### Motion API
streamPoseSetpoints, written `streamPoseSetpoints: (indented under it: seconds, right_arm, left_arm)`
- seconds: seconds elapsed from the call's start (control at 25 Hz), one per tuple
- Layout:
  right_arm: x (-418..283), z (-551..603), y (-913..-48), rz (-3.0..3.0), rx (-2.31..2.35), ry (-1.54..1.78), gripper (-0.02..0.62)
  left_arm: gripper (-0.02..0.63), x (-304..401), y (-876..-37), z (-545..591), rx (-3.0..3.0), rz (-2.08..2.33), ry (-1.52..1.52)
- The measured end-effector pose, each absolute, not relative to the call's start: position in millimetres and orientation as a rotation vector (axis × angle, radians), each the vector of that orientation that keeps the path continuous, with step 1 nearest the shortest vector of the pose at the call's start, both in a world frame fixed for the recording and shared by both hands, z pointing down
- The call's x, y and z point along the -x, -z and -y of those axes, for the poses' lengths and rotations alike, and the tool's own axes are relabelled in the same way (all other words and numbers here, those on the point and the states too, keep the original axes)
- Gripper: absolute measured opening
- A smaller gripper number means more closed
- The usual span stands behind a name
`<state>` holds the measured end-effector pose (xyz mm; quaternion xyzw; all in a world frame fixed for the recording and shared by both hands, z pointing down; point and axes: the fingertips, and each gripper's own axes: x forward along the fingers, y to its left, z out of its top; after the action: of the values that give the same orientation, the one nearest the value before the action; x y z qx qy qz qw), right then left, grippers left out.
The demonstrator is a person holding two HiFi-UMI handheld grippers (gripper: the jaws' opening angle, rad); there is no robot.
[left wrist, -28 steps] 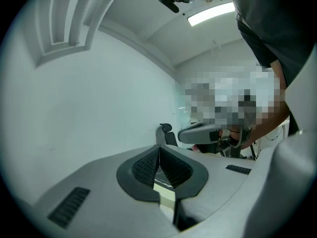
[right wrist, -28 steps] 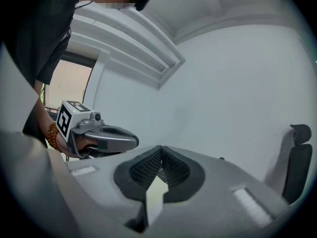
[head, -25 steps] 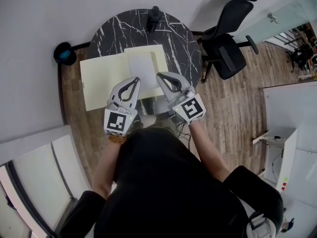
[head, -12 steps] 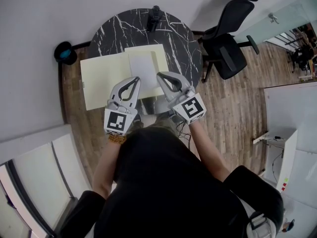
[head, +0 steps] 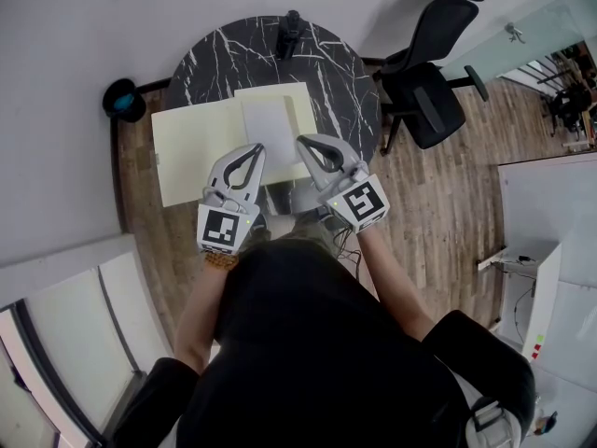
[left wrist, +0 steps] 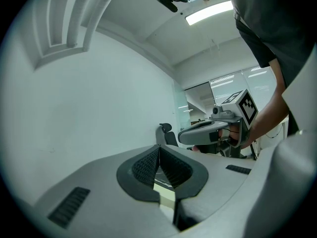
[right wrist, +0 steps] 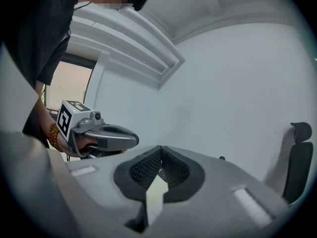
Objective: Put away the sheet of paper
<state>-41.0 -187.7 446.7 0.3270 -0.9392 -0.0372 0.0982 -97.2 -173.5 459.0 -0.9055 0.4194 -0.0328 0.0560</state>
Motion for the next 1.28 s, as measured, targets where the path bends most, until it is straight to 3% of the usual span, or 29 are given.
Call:
streamPoseSetpoints:
  seconds: [1.28]
  right_arm:
    - [45.7,194.5,-446.2,2.794,-0.965,0.091,-0.002]
  left_arm:
    - [0.009,105.4,-459.9,181.3,2.756,-1.308,0.12]
